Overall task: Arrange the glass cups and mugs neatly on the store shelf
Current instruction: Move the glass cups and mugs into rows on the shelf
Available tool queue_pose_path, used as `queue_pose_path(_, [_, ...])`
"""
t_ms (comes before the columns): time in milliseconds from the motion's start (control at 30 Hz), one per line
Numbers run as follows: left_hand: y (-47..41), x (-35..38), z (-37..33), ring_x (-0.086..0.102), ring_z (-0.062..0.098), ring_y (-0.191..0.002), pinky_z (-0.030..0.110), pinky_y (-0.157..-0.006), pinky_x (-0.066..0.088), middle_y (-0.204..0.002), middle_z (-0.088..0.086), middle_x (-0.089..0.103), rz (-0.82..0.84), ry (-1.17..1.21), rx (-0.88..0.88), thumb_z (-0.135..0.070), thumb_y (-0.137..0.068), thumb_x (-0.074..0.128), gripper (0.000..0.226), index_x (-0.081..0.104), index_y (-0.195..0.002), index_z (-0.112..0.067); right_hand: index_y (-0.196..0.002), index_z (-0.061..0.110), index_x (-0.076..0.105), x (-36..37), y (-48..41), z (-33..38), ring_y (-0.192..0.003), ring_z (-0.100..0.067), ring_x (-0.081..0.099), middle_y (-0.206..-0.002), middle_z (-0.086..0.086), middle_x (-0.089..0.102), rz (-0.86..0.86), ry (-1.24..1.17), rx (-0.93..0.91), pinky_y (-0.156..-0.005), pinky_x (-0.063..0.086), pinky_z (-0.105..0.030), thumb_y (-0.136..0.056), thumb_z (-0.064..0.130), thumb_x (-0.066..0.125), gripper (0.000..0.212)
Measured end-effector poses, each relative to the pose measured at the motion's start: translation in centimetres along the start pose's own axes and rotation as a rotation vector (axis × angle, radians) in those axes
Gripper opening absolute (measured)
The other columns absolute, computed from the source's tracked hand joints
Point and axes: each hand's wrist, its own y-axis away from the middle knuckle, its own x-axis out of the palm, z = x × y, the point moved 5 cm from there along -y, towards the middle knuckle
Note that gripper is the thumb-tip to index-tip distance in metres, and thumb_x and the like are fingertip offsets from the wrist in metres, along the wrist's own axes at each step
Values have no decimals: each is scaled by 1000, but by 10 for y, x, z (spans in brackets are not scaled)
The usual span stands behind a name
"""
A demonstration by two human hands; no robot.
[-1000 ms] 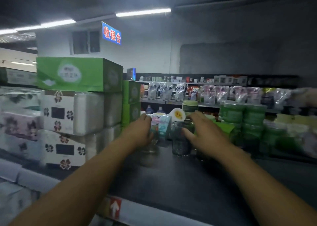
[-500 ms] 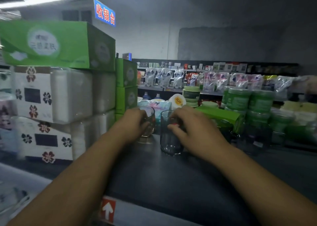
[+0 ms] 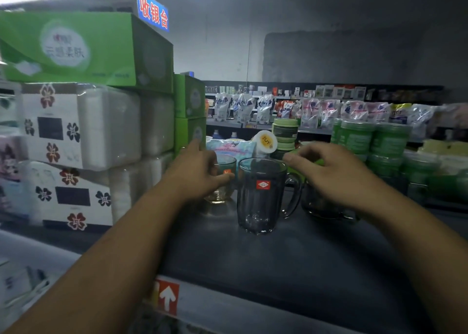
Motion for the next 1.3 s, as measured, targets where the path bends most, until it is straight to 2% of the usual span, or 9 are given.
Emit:
queue_pose_path(133, [-1, 11, 7, 52, 28, -126, 20, -96, 43, -141, 26, 39, 48, 224, -2, -54, -78, 80, 42, 61, -77, -16, -89, 10, 67, 6, 4, -18, -42, -16, 54, -56, 2, 56, 156, -294, 264, -39, 30, -20, -93, 44, 68, 35])
queue_pose_path(300, [-3, 16, 11, 69, 26, -76, 43, -76, 57, -85, 13, 71, 152, 469, -97, -69, -61, 80, 77, 67, -102, -5, -94, 5, 66, 14, 5, -29, -48, -22, 58, -92, -12, 65, 267, -542, 441, -42, 29, -21, -96, 19, 63, 15])
queue_pose_path(367, [-1, 18, 13, 63, 10, -63, 32, -64, 56, -75, 1, 67, 158, 608, -123, -40, -71, 90, 53, 57, -96, -6, -96, 10, 62, 21, 8, -30, -49, -21, 58, -93, -11, 71, 368, -601, 491, -42, 31, -21, -97, 22, 59, 13])
queue_pose_path(600, [-11, 32, 22, 74, 8, -91, 29, -77, 58, -103, 1, 77, 232, 771, -166, -8, -72, 90, 113, 13, -154, -14, -81, 18, 56, 50, 17, -29, -59, -21, 58, -84, -7, 62, 676, -780, 476, -55, 49, -29, -99, 51, 52, 37])
queue_pose_path(733, [-16, 35, 23, 75, 24, -90, 43, -87, 60, -100, 15, 78, 257, 739, -174, -23, -61, 96, 88, 49, -133, 0, -73, 21, 46, 67, 14, -28, -52, -15, 29, -68, 0, 42, 558, -902, 470, -55, 22, -30, -97, 53, 55, 41])
queue_pose_path(900, [-7, 18, 5, 64, 25, -67, 41, -68, 54, -73, 20, 70, 214, 675, -189, -34, -56, 96, 51, 66, -78, 1, -71, 23, 43, 47, 17, -21, -53, -13, 16, -63, 3, 37, 382, -800, 470, -54, 14, -29, -98, 55, 54, 43])
queue_pose_path(1033, [8, -15, -23, 73, 29, -80, 42, -74, 62, -89, 15, 75, 134, 711, -203, -28, -61, 97, 49, 68, -88, 0, -69, 25, 43, 3, 38, -25, -51, -12, 13, -61, 5, 36, 240, -832, 520, -49, 15, -24, -99, 56, 53, 43])
queue_pose_path(1133, [27, -36, -47, 71, 19, -72, 25, -55, 61, -92, 9, 74, 93, 836, -211, -26, -65, 95, 48, 68, -97, -2, -69, 24, 44, -34, 60, -33, -49, -11, 12, -62, 5, 35, 180, -896, 518, -47, 16, -24, -98, 56, 54, 43])
queue_pose_path(1300, [64, -50, -109, 77, 24, -87, 37, -71, 64, -94, 2, 80, 33, 1019, -134, -29, -59, 92, 50, 72, -103, -16, -71, 23, 45, -93, 100, -62, -49, -10, 14, -64, 4, 35, 133, -1018, 469, -45, 23, -24, -96, 54, 55, 41])
